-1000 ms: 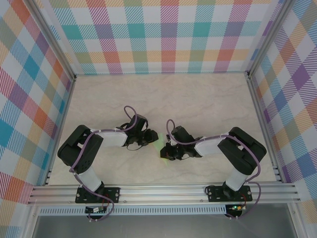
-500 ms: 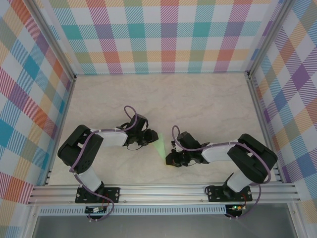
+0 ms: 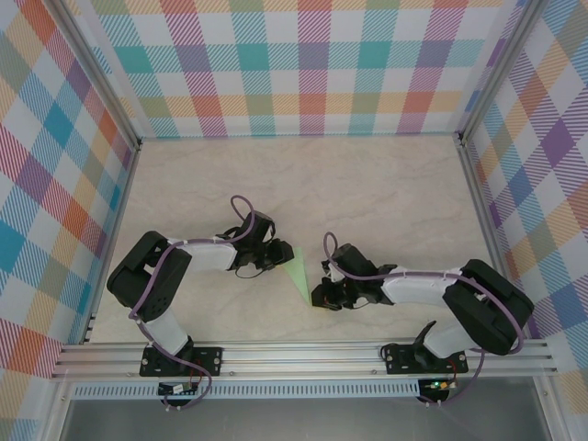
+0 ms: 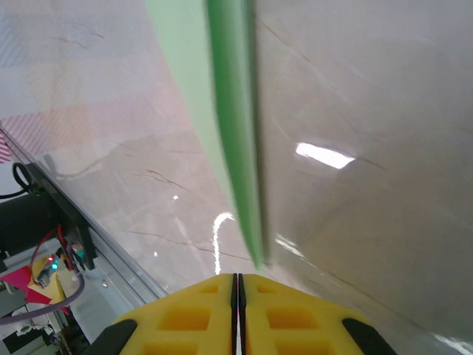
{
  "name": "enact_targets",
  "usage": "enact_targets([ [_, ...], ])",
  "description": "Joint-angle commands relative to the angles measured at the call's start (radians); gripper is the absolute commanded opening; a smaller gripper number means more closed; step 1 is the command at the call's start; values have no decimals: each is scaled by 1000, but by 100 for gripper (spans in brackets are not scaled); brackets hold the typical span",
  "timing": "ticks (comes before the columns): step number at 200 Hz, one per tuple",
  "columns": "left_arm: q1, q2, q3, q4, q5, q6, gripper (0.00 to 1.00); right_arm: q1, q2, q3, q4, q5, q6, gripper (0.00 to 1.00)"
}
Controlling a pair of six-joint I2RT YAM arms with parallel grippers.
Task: Fold a paper plane with a square sheet of paper (pick it up from the middle)
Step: Fold the wing for the fifth time at the center of the table.
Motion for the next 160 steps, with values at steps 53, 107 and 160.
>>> enact_targets([
  [53,-6,45,-10,-74,-66,28,30,-2,216,205,31,17,-23,12],
  [107,-6,40,-13,-79,-70,34,30,-2,238,14,147,-3,28,12],
  [160,-6,44,-12,-78,-75,34,30,3,195,-65,173,-43,40,14],
])
